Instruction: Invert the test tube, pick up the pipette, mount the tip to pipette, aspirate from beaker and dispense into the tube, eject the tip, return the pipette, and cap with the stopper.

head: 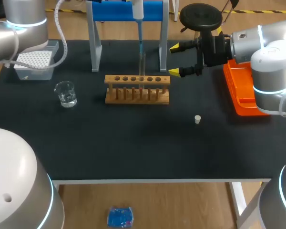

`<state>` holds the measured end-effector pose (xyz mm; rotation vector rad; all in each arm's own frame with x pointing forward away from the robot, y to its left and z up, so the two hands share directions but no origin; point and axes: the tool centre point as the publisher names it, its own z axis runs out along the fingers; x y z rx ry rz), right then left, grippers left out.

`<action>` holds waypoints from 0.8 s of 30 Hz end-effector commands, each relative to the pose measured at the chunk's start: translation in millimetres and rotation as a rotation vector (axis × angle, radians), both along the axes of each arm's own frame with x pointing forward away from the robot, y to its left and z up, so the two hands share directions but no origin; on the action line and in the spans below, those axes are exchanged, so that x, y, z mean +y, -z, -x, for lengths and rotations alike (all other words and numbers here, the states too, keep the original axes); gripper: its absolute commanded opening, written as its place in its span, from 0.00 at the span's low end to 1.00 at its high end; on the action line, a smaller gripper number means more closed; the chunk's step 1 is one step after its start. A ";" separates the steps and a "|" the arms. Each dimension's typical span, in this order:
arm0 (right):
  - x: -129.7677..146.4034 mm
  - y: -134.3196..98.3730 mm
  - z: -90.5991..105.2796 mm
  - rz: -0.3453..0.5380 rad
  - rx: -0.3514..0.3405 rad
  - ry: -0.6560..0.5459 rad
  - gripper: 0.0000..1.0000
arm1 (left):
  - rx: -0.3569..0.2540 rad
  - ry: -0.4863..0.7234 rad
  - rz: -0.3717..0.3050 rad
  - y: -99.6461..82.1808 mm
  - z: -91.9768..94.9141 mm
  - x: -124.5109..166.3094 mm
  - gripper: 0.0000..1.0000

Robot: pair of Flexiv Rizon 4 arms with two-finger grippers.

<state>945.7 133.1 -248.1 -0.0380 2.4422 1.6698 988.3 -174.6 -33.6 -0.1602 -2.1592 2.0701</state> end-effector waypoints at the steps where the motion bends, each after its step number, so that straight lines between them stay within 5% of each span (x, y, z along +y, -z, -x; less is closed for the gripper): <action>1: -0.6 0.2 -0.1 0.000 0.000 -0.001 1.00 | -0.001 0.007 0.005 1.7 -2.7 -2.8 0.00; 24: -0.6 0.2 -0.1 0.000 0.000 -0.001 1.00 | -0.001 0.006 0.012 9.7 -2.0 -2.2 0.00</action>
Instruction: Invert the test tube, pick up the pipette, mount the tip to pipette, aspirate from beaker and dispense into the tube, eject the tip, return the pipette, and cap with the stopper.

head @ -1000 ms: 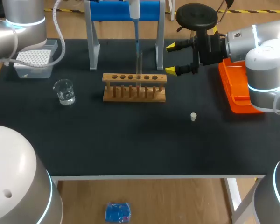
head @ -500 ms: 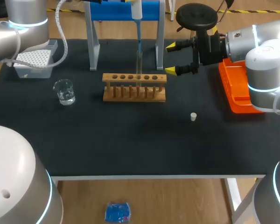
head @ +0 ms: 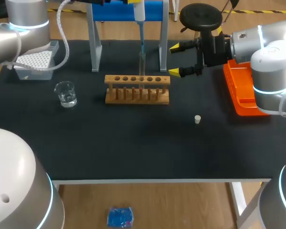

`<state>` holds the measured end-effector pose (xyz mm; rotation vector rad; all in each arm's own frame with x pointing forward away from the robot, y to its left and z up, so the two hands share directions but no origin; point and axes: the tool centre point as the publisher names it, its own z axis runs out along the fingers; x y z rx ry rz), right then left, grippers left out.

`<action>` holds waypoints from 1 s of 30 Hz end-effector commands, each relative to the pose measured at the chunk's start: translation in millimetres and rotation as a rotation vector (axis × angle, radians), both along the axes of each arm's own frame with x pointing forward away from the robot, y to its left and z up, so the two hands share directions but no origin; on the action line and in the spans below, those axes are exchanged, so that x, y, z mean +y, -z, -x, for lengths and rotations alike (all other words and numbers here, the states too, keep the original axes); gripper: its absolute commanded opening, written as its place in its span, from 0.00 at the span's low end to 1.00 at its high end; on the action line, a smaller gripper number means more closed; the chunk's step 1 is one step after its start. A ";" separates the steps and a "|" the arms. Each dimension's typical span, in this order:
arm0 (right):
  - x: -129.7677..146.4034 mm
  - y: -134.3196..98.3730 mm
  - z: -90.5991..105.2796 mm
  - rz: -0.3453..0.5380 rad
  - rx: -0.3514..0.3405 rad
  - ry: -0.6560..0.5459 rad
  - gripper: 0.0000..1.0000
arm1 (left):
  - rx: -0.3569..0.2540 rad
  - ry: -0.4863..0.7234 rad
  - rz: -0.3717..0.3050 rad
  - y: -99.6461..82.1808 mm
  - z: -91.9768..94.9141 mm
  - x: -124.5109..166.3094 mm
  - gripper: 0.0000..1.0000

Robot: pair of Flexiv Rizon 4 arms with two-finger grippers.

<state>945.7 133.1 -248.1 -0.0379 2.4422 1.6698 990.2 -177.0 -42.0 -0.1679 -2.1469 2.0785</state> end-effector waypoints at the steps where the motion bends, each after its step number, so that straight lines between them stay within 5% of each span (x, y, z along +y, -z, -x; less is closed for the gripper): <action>1: -0.6 0.2 -0.1 0.000 0.000 -0.001 1.00 | -0.001 0.000 0.002 1.4 -0.1 0.2 0.00; 30: -0.6 0.2 -0.1 0.000 0.000 -0.001 1.00 | -0.023 -0.023 -0.047 7.2 0.6 -1.9 0.00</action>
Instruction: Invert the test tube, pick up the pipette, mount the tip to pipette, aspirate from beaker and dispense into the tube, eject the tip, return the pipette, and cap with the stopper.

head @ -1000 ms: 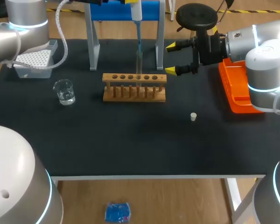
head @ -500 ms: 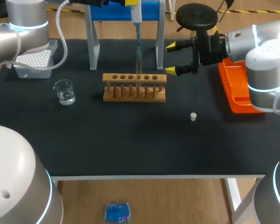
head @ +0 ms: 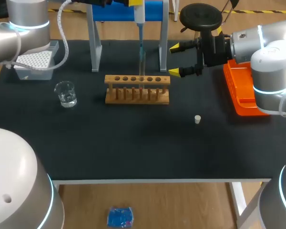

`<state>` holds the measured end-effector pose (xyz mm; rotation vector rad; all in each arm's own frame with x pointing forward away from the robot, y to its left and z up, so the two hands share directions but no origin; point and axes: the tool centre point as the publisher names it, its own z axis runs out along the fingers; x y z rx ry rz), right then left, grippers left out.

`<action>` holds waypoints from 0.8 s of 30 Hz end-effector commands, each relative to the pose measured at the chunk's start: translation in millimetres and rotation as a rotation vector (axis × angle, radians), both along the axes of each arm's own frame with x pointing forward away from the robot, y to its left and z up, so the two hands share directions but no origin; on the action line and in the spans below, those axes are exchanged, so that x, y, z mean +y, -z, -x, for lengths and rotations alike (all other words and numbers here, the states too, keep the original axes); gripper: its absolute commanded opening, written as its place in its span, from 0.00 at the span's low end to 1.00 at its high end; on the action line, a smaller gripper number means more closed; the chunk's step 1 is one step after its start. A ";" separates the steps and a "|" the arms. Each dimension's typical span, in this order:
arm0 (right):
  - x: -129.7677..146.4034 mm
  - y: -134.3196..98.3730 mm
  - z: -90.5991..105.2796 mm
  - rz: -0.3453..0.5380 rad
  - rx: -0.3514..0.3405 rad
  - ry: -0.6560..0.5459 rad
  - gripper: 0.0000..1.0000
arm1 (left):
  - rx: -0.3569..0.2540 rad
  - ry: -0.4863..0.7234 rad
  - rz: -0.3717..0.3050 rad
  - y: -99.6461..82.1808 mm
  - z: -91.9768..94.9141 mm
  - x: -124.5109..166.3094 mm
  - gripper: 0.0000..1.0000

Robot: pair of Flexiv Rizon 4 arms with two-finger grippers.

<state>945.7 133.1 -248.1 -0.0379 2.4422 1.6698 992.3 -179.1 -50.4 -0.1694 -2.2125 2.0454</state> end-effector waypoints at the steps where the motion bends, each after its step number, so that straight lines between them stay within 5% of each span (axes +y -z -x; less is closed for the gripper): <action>1: -0.6 0.2 -0.1 0.000 0.000 -0.001 1.00 | -0.001 -0.007 -0.003 -0.9 2.6 0.2 0.00; 24: -0.6 0.2 -0.1 0.000 0.000 -0.001 1.00 | 0.003 0.000 0.008 4.9 1.9 -2.3 0.00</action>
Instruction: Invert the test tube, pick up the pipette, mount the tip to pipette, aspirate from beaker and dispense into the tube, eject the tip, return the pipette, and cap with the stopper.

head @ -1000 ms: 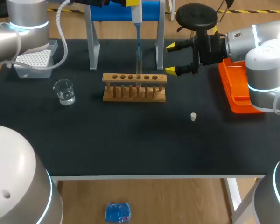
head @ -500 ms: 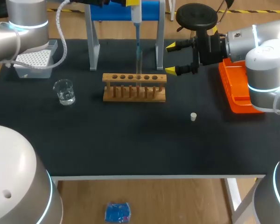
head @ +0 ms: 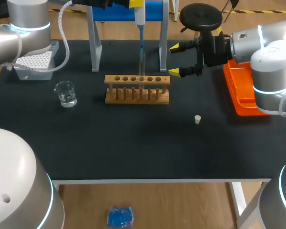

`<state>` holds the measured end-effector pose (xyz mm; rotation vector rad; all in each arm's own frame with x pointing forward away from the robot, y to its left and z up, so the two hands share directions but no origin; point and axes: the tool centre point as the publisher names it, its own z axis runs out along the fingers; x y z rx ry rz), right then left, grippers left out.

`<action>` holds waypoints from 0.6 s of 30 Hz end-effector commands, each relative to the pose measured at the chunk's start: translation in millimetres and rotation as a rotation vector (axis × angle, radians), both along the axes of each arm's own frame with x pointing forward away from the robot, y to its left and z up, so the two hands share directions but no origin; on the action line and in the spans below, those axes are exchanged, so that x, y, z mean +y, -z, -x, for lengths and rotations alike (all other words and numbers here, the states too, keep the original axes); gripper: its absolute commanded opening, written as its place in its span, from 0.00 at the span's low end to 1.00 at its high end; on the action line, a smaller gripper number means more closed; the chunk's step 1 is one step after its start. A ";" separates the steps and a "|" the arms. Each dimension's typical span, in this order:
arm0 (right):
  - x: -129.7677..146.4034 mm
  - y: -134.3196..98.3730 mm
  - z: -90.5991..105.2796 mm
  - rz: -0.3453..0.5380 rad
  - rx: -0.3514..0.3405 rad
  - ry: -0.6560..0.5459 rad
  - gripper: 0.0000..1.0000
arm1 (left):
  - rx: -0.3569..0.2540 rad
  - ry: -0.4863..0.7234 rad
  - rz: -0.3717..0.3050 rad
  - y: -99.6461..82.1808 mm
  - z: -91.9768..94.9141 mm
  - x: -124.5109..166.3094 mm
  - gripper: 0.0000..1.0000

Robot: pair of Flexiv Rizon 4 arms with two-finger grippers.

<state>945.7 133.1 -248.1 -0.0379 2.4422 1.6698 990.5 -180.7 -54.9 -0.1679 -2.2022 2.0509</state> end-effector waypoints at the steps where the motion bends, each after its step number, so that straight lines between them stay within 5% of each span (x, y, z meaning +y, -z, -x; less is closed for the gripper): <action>1: -0.6 0.2 -0.1 0.000 0.000 -0.001 1.00 | -0.002 -0.001 0.002 0.4 0.1 -0.6 0.00; 18: -0.6 0.2 -0.1 0.000 0.000 -0.001 1.00 | 0.005 -0.004 -0.004 7.0 -0.9 -1.9 0.00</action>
